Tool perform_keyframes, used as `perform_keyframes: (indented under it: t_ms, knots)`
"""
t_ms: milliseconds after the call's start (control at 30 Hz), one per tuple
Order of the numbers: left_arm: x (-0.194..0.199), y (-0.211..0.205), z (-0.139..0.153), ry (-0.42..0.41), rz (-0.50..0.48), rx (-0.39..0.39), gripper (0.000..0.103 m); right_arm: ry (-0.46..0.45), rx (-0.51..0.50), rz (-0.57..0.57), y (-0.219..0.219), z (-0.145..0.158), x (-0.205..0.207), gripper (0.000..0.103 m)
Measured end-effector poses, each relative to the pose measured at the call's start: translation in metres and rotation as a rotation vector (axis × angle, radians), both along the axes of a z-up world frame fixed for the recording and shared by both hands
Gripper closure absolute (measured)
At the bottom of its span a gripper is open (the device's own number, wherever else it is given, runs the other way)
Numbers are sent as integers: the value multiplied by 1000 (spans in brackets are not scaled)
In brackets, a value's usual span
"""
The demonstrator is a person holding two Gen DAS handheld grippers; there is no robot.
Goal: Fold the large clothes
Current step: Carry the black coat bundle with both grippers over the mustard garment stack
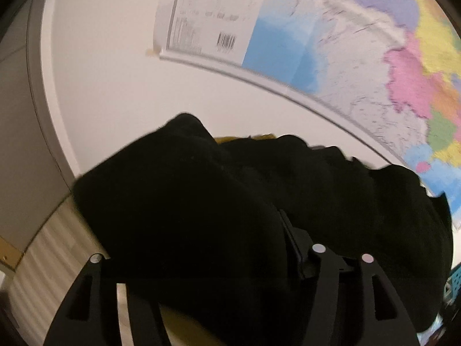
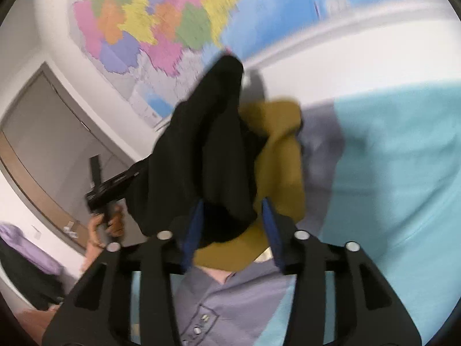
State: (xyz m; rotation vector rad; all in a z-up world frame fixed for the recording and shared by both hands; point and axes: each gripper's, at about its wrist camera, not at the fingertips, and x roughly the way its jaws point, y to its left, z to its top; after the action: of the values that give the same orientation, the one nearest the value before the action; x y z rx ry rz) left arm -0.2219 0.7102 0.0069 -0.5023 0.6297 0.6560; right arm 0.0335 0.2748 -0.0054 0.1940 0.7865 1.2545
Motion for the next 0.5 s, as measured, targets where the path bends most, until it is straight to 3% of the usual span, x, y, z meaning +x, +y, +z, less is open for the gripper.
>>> perform_keyframes:
  t_ms: [100,200,300,400,500]
  knots:
    - [-31,-20,14,-35,8,70,39,-117,11,-35,-8,24,-14,55]
    - [-52,-43,29,-75,10,151,36,-266,3,4,3,52,-34,55]
    - [-54,-69,47,-138,-75,212,30,-372,-14,67,35,69,-44,54]
    - [-31,-87,59,-163,-162,215,27,-370,-40,110,74,73,-40,54]
    - [3,-98,52,-122,-222,207,25,-301,-89,121,113,63,-16,56]
